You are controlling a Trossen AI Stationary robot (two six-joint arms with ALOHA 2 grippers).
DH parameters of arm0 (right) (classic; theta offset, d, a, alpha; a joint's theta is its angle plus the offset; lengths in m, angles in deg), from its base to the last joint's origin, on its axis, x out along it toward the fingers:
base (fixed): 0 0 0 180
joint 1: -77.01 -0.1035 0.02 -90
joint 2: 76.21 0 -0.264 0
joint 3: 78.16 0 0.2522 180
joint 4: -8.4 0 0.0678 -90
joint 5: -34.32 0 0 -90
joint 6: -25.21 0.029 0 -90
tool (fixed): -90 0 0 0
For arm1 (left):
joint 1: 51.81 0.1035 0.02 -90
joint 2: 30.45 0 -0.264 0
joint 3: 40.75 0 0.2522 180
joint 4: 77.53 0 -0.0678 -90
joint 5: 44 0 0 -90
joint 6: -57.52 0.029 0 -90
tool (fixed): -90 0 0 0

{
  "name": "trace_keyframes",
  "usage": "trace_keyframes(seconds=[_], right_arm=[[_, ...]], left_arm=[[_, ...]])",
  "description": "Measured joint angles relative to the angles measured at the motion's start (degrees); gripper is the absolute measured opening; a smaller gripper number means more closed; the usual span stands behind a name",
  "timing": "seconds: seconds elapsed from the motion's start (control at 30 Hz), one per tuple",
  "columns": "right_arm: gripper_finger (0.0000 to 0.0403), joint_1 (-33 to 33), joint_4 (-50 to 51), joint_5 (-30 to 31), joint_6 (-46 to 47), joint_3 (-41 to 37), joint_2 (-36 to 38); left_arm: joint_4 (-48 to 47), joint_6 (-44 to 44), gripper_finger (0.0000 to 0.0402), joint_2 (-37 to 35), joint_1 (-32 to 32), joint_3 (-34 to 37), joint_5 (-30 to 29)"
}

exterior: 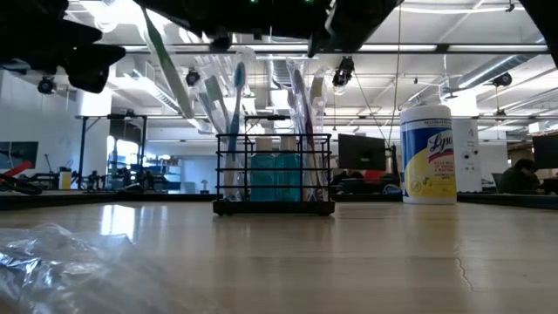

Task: Pick & Place toothbrushing station
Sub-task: Put the green toothbrush into the black mesh organizer

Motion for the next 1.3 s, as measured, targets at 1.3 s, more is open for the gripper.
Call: trace_keyframes(seconds=[1.3], right_arm=[[0.0013, 0.7, 1.3, 3.0, -7.6, 6.9, 0.0]], left_arm=[[20.6, 3.7, 0.0259, 24.2, 5.5, -7.8, 0.8]])
